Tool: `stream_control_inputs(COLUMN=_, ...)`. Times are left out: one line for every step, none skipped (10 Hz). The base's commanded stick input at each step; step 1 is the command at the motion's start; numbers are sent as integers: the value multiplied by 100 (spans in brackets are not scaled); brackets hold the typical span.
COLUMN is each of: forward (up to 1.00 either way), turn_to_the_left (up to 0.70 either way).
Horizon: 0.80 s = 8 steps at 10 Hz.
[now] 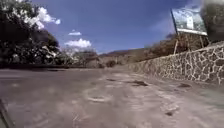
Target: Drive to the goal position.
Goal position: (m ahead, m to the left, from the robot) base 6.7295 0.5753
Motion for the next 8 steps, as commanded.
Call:
stream_control_inputs(forward=70, turn_to_the_left=-25)
stream_control_inputs(forward=70, turn_to_the_left=-29)
stream_control_inputs(forward=70, turn_to_the_left=-34)
stream_control_inputs(forward=70, turn_to_the_left=-32)
stream_control_inputs(forward=70, turn_to_the_left=-28)
stream_control_inputs(forward=70, turn_to_the_left=-23)
stream_control_inputs(forward=70, turn_to_the_left=-19)
stream_control_inputs(forward=70, turn_to_the_left=-15)
